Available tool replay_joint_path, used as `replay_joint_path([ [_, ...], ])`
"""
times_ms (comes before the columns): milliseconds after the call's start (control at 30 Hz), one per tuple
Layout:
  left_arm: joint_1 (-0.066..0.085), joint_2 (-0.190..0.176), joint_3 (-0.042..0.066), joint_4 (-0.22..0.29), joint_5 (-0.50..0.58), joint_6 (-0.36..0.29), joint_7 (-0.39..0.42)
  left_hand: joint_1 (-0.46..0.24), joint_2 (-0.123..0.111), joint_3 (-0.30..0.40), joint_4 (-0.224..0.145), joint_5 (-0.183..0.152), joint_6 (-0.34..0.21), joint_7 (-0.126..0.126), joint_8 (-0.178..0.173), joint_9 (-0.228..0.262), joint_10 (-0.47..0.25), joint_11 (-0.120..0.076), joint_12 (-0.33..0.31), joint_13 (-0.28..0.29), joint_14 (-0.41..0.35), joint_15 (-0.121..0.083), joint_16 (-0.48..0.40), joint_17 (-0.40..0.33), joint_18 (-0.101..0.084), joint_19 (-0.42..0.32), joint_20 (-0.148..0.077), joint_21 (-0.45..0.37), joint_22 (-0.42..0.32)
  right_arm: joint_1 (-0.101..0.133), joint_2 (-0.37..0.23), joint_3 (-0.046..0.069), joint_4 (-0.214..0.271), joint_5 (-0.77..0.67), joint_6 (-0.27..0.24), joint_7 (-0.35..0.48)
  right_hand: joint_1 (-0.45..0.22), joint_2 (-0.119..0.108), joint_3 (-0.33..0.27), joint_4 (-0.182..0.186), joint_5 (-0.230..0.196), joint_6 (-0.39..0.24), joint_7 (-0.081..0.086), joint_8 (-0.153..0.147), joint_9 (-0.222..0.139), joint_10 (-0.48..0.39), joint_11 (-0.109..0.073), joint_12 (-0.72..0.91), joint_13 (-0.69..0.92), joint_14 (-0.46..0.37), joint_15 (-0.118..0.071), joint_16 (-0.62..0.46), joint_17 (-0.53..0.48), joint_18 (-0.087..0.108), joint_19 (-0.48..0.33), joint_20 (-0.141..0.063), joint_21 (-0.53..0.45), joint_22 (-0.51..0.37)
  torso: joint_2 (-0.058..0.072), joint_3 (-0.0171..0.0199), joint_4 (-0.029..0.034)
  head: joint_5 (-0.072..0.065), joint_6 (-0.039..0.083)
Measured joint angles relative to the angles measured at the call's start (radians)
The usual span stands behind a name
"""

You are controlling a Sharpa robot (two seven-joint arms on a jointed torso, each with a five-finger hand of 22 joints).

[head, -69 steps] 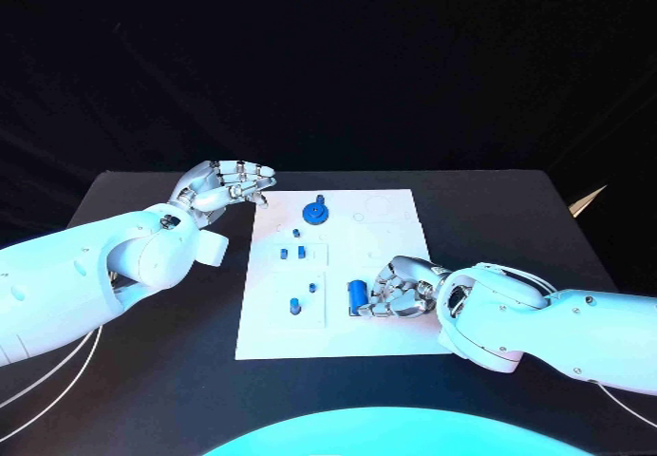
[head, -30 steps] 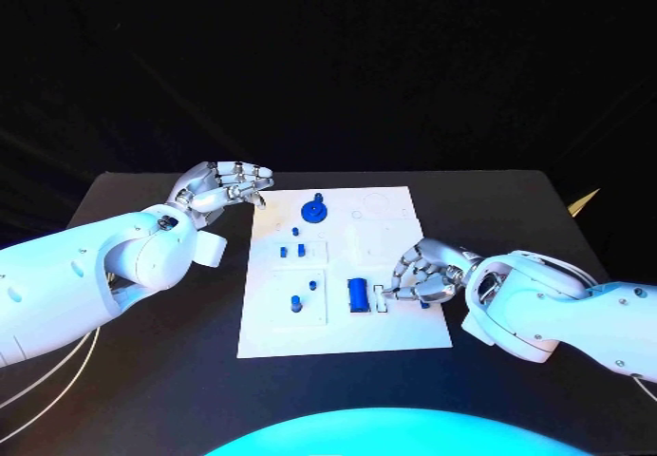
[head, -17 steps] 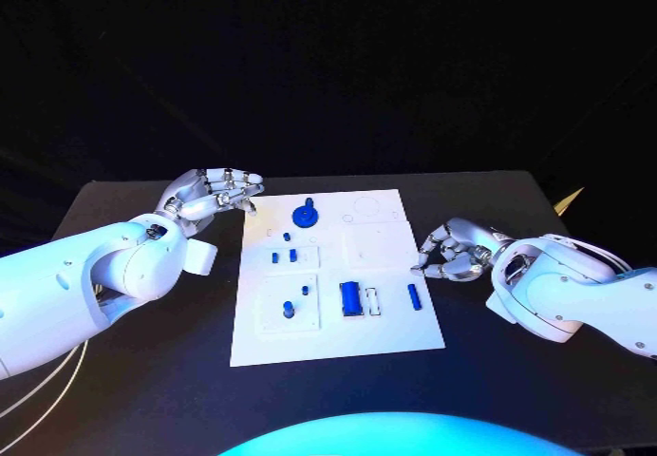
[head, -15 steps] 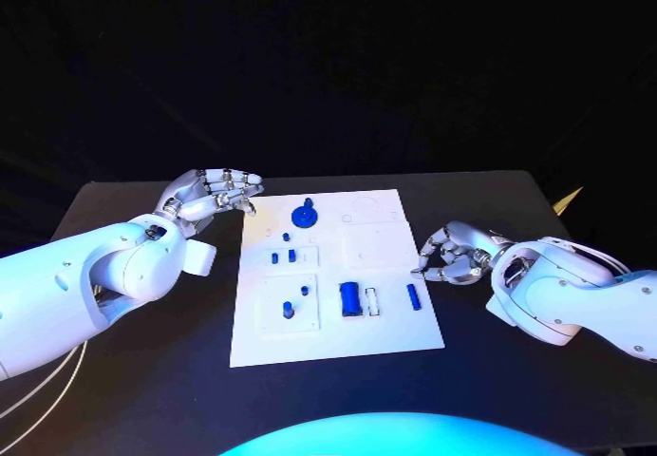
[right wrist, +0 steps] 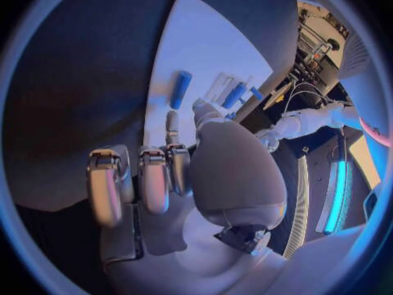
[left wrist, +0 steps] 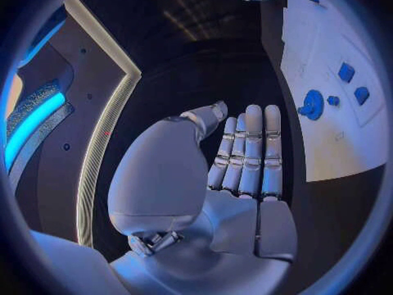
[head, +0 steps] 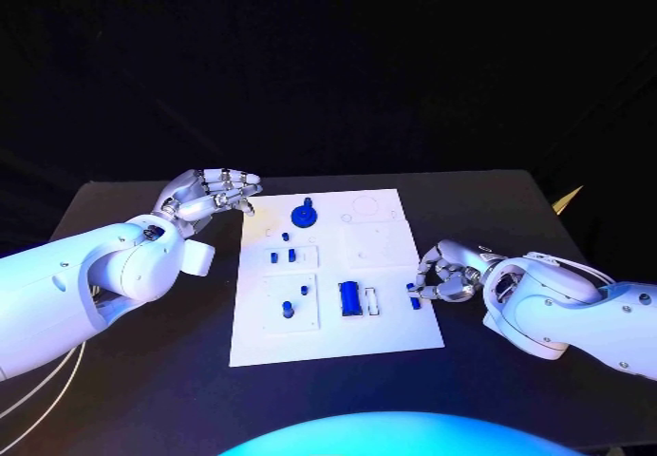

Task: Assemble the parts on the task board

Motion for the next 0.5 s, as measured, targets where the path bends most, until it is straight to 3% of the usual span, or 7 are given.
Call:
replay_joint_path([
  [500, 0.0, -0.002, 0.0, 0.0, 0.0, 0.001, 0.0, 0.0, 0.0, 0.0, 0.0, 0.0, 0.0, 0.0, 0.0, 0.0, 0.0, 0.0, 0.0, 0.0, 0.0, 0.0, 0.0, 0.0, 0.0, 0.0, 0.0, -0.004, 0.0, -0.02, 0.035, 0.0, -0.022, -0.044, 0.032, -0.042, -0.017, 0.001, 0.0, 0.0, 0.0, 0.011, -0.004, 0.0, 0.0, 0.0, 0.0, 0.0, 0.0, 0.0, 0.0, 0.0, 0.0, 0.0, 0.0, 0.0, 0.0, 0.0, 0.0, 0.0006, -0.0005, 0.004, -0.005],
])
